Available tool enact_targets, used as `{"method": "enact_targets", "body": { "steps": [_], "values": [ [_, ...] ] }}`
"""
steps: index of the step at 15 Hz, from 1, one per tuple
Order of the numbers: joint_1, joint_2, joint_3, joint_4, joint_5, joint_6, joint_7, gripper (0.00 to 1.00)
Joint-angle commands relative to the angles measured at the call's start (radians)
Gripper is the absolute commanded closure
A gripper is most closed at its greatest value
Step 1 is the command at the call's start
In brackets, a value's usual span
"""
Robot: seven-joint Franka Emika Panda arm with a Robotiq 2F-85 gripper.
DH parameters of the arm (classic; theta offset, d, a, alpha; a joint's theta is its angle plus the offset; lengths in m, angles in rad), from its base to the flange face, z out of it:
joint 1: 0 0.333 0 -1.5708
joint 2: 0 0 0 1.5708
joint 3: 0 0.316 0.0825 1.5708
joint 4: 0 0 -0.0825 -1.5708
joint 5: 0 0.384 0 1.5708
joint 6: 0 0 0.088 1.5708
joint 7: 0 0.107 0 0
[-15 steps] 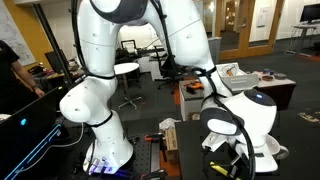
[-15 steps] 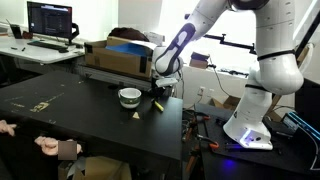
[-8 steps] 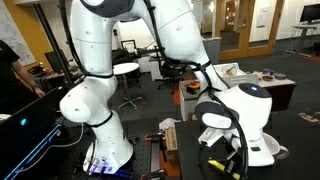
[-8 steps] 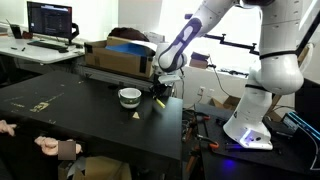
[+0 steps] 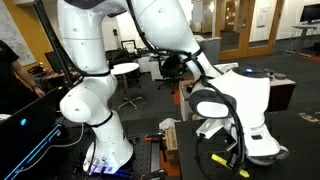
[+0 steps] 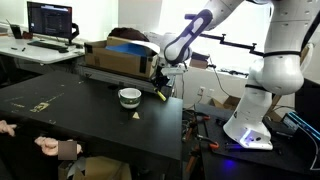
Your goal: Move the white mug backwards, put the yellow marker inside the mug
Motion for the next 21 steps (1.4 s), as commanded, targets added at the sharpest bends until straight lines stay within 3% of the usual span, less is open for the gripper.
{"method": "enact_targets", "body": {
  "steps": [1,9,21],
  "values": [
    [0.021,-0.087,-0.017,-0.034,-0.065,0.029,0.08,0.95],
    [0.039,-0.128,0.02,-0.014,-0.155,0.079,0.171,0.95],
    [0.098,-0.117,0.042,0.045,-0.382,0.114,0.367,0.95]
  ]
}}
